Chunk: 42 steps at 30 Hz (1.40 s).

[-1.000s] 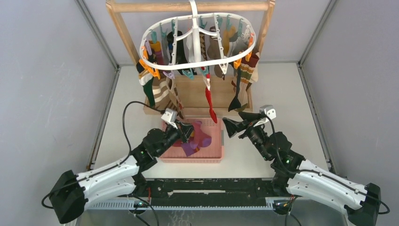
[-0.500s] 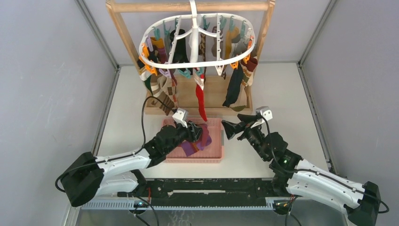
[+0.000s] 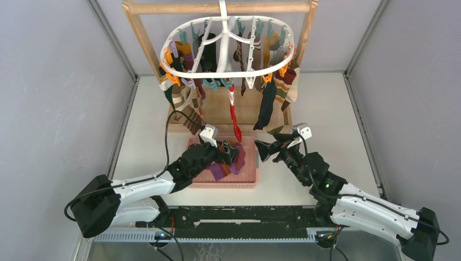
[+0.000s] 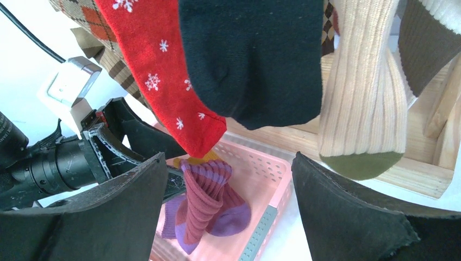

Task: Remove the socks clipped to the hanger
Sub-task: Place the sock in the bin.

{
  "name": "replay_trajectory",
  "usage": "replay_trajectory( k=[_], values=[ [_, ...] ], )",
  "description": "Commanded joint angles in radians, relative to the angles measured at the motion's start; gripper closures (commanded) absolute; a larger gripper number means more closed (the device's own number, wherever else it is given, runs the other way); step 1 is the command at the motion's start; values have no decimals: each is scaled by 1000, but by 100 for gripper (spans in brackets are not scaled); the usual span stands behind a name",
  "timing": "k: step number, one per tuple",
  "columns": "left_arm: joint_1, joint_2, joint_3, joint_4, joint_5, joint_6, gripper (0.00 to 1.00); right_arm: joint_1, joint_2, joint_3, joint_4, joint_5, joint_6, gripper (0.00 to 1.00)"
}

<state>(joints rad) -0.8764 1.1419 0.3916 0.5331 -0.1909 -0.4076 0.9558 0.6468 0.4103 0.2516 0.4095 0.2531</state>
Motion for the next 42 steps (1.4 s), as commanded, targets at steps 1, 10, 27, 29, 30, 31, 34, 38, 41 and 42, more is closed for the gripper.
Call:
replay_trajectory(
  k=[1,10,27,29,30,31,34,38,41,42],
  values=[
    [-9,-48,82,-86,-63,36,4,-6,2,-7,55,-7,16,9],
    [-26,-59,160,-340,-134,88,0,-5,17,-11,72,-20,20,9],
    [-74,130,317,-526,-111,158,0,-8,35,-11,76,-31,16,9],
    [-84,133,320,-556,-97,165,0,-7,40,-11,79,-30,14,9],
    [-89,126,316,-552,-85,164,0,-8,42,-11,80,-31,14,9],
    [-94,114,307,-541,-56,167,0,-8,45,-11,82,-32,13,9],
    [-101,54,273,-486,30,176,0,-9,52,-10,86,-36,9,9],
    [-101,-23,239,-453,129,184,0,-11,57,-11,84,-40,8,9],
    [-101,-90,211,-443,67,171,0,-14,56,-11,82,-41,6,9],
    [-101,-114,203,-445,15,163,0,-13,55,-11,80,-41,5,9]
  ],
)
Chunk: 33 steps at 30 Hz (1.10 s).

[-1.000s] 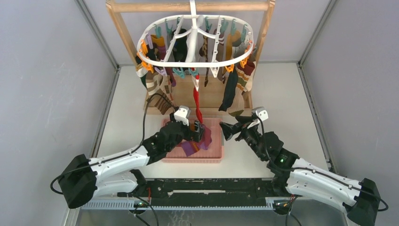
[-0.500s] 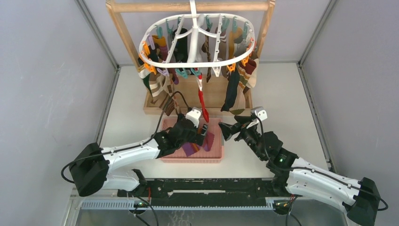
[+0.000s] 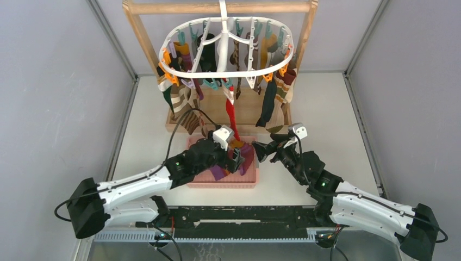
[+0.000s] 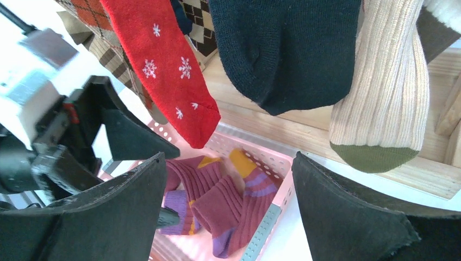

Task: Remove the socks clipped to the hanger
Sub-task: Place the sock in the bin.

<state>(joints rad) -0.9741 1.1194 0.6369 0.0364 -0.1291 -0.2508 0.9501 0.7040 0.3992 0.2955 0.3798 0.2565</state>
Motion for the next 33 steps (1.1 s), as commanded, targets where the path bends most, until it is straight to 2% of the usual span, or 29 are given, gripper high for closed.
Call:
replay_trajectory(
  k=[1,6,9,17,20,24,27,30,33],
  values=[
    [-2,-119,-52,52,-94,0,0,-8,-3,0,34,-12,2,9],
    [-2,-289,-127,79,-280,-29,0,-9,-7,-1,23,-13,-1,9],
    [-3,-414,-208,125,-402,-37,5,-9,-11,-9,25,-15,-1,9],
    [-2,-681,-351,159,-500,-21,23,-10,2,-14,41,-24,2,9],
    [-1,-693,-367,175,-555,-5,32,-11,15,-14,53,-30,4,9],
    [16,-652,-388,254,-636,19,38,-11,23,-14,59,-38,7,9],
    [87,-609,-405,323,-590,17,49,-11,23,-14,57,-37,9,9],
    [165,-549,-418,396,-484,2,49,-11,22,-14,54,-37,10,9],
    [202,-474,-426,488,-426,31,39,-10,22,-14,52,-37,10,9]
  ],
)
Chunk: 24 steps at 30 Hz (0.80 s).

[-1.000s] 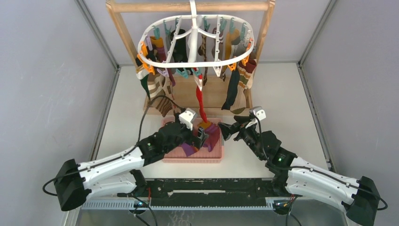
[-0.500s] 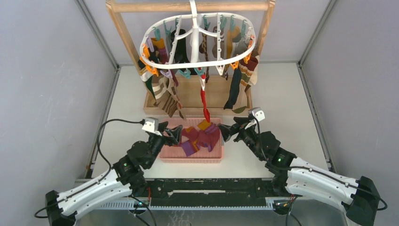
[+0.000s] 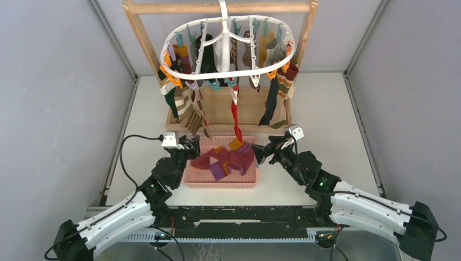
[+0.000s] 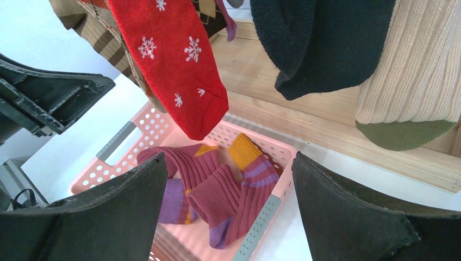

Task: Remove the socks clipped to the hanger
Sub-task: Place the sock in the bin, then remove the sock from the hanger.

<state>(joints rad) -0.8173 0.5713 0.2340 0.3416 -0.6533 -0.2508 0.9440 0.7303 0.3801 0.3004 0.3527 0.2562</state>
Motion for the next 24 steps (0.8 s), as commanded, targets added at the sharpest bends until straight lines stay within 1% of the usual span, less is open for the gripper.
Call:
replay_trajectory(
  k=[1,4,6,10,12,14,17,20,22,24],
  values=[
    [54,107,-24,212,111,38,36,-2,-5,5,46,-9,11,9],
    [87,175,-25,286,131,47,29,-3,-5,5,42,-6,9,9],
    [113,217,-30,334,179,42,28,-3,-4,3,42,-4,8,9],
    [146,294,-24,391,189,37,31,-4,-5,2,39,-2,5,9],
    [160,322,-21,411,175,38,39,-5,-8,1,36,-1,2,9],
    [172,343,-23,436,166,36,50,-5,-13,-4,36,1,0,9],
    [187,383,-18,472,181,37,65,-7,-19,-10,36,3,-2,9],
    [193,421,4,480,189,42,82,-9,-27,-12,32,2,-6,9],
    [193,435,12,479,195,40,98,-9,-32,-13,25,4,-8,9],
    [191,439,12,482,206,35,100,-10,-43,-14,21,4,-9,9]
  ],
)
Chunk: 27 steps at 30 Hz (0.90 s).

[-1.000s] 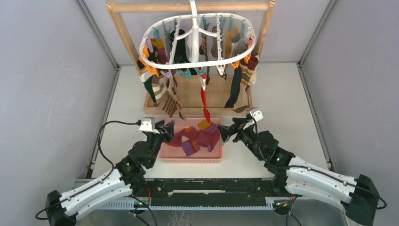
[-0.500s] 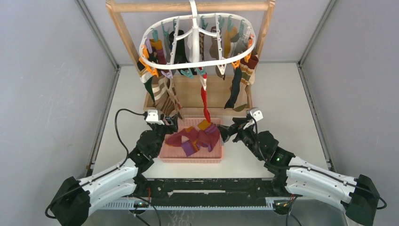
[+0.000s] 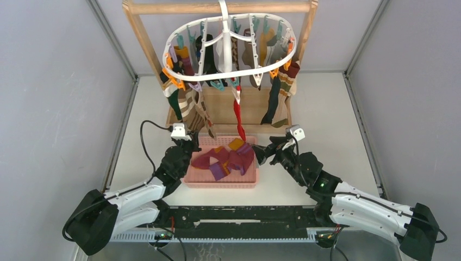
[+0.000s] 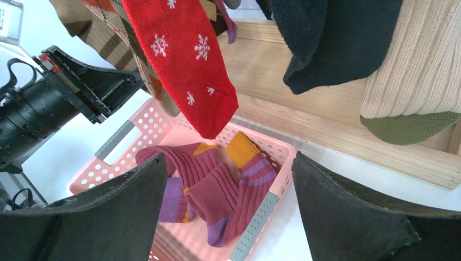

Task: Remove the socks clipped to the hanger
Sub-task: Remove the sock from the hanger.

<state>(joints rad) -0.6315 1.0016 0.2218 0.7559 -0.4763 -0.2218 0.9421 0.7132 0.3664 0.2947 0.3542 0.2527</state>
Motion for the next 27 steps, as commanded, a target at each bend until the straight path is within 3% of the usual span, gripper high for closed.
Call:
replay_trajectory(
  k=[1,16,27],
  values=[
    [6,9,23,68,36,6,100,-7,-31,0,24,3,-7,9],
    [-12,-166,-18,0,151,10,100,-9,-91,0,-3,-25,-12,9],
    [-122,-299,-8,-120,74,60,100,-7,-122,0,-18,-44,-7,9]
  ],
)
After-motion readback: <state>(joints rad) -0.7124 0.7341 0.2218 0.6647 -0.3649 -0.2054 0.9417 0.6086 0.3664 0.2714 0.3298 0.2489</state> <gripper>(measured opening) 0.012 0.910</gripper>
